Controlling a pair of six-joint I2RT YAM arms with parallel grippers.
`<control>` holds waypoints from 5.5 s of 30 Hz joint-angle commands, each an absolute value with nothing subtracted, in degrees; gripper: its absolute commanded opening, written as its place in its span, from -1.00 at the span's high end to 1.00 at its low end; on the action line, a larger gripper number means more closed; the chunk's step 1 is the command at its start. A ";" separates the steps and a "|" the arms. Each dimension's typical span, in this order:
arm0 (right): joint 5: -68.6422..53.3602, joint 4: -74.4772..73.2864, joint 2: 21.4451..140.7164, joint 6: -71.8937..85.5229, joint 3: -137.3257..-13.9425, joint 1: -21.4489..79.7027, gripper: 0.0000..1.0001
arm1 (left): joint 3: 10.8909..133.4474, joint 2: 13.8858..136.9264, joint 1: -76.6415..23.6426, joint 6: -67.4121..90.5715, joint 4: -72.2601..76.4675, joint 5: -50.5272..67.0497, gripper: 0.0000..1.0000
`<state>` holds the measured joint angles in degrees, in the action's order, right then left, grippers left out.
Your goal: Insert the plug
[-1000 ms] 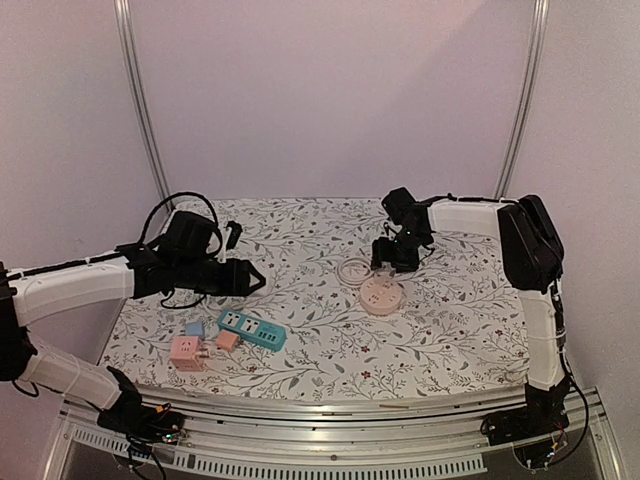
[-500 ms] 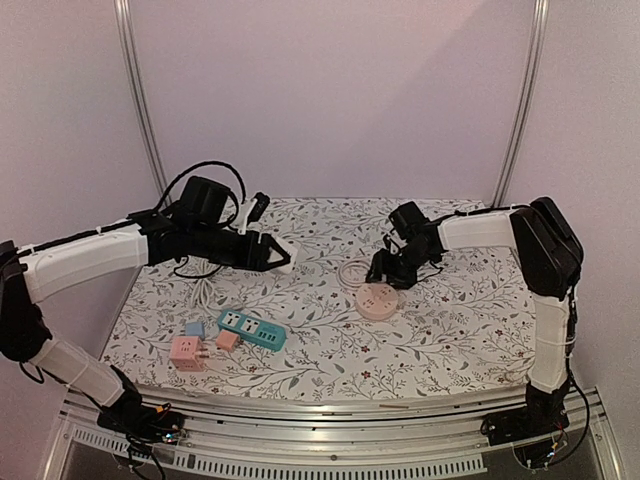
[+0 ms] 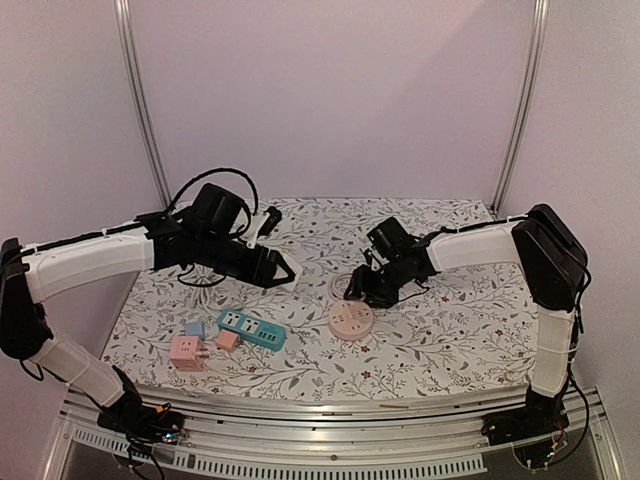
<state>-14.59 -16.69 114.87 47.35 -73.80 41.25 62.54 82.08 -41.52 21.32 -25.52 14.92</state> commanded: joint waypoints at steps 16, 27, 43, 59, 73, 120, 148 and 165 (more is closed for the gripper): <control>0.61 -30.70 105.18 31.54 -77.33 39.71 -0.95 | 76.34 90.55 -49.39 7.04 -37.74 12.15 1.00; 11.42 -29.40 92.27 31.54 -66.58 32.17 -0.98 | 90.85 104.07 -53.36 3.01 -47.73 8.27 1.00; 19.07 -29.96 88.26 26.53 -63.58 30.84 -0.98 | 108.63 121.31 -56.56 0.38 -59.29 2.39 1.00; 19.85 -25.76 86.69 22.29 -60.39 30.81 -0.98 | 109.88 123.91 -56.70 -11.84 -60.72 1.76 1.00; 19.79 -25.31 87.10 21.50 -60.06 30.73 -0.97 | 112.15 126.90 -56.10 -14.80 -60.34 3.48 1.00; 18.81 -24.82 88.50 20.91 -60.47 30.76 -0.98 | 111.97 129.07 -53.96 -15.53 -58.87 4.42 1.00; 18.72 -24.57 88.63 20.30 -59.99 30.80 -0.98 | 109.78 132.54 -52.55 -14.46 -58.80 6.47 1.00; 19.09 -24.43 89.47 19.95 -60.19 30.71 -0.98 | 117.59 138.87 -53.47 -15.11 -63.14 6.12 1.00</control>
